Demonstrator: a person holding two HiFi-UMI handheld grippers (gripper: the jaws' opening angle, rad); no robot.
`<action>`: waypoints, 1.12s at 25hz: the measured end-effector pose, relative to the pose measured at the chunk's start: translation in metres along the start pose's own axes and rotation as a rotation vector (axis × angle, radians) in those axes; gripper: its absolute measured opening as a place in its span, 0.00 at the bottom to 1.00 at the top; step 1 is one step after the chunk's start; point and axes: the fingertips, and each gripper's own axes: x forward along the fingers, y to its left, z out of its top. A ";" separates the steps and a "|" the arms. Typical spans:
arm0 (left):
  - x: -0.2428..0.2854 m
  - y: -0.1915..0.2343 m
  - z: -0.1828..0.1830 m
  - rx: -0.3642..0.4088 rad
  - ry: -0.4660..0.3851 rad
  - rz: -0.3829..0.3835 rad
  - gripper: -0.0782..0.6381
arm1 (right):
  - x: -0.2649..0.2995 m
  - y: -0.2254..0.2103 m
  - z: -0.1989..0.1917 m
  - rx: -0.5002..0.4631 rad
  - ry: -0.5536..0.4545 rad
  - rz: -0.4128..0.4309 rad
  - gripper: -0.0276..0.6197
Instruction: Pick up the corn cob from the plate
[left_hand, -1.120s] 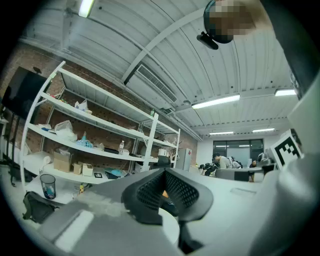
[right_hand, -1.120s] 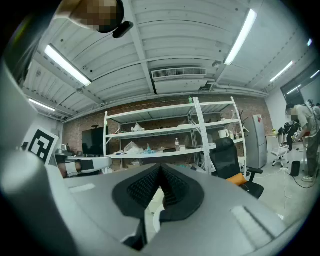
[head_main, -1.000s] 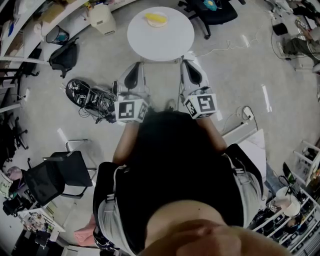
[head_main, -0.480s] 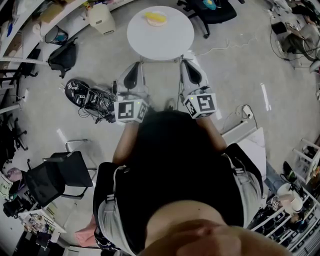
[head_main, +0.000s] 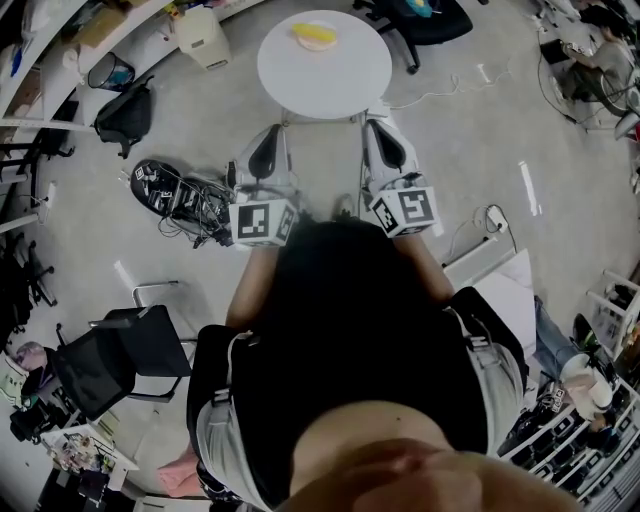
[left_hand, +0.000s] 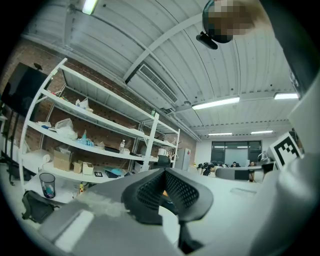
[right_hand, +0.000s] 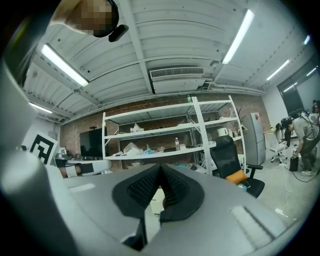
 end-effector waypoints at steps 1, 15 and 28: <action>-0.002 0.003 0.000 0.001 0.001 -0.002 0.11 | 0.001 0.003 0.000 0.001 0.000 -0.003 0.05; -0.022 0.054 -0.009 -0.019 0.035 -0.033 0.11 | 0.023 0.030 -0.004 -0.005 -0.026 -0.089 0.05; 0.017 0.065 -0.015 -0.013 0.051 -0.042 0.11 | 0.061 0.011 -0.005 -0.002 -0.008 -0.071 0.05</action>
